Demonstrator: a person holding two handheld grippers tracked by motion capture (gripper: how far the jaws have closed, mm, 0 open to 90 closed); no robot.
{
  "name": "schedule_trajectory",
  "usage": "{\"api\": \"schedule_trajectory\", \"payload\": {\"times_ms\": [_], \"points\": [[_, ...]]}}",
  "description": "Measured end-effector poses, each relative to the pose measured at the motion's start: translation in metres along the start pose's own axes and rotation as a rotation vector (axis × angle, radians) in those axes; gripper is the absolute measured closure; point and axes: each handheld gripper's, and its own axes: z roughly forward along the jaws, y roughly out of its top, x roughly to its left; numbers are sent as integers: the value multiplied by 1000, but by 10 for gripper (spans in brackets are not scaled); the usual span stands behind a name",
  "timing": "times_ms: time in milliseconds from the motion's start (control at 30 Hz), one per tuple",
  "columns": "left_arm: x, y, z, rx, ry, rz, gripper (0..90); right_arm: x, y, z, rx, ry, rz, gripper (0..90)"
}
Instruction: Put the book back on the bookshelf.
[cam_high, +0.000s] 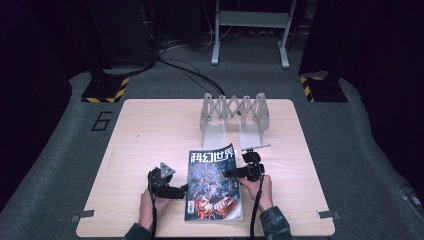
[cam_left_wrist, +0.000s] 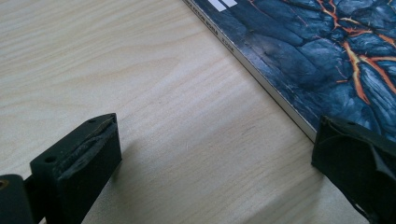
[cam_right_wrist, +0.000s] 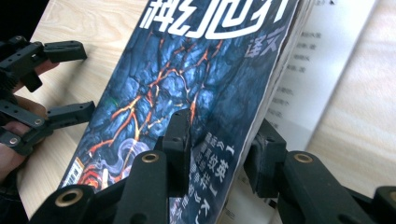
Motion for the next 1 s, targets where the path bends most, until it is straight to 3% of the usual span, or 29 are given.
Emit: {"api": "schedule_trajectory", "payload": {"times_ms": [300,433,500,633,800,867,1000], "points": [[0,0,0,-3,-4,1,11,7,15,3,49,-19,-19,642],[0,0,0,-4,-7,2,11,7,24,4,53,-20,-39,688],[0,0,0,-4,-7,2,11,11,26,5,61,-45,-54,759],[0,0,0,-4,-8,2,11,18,23,2,48,-63,-71,834],[0,0,0,1,-8,8,11,32,22,1,37,-123,-123,852],[0,0,0,1,-8,7,11,32,22,0,31,-126,-147,855],[1,1,1,-3,-16,12,11,34,21,-3,15,-113,-118,858]]}}
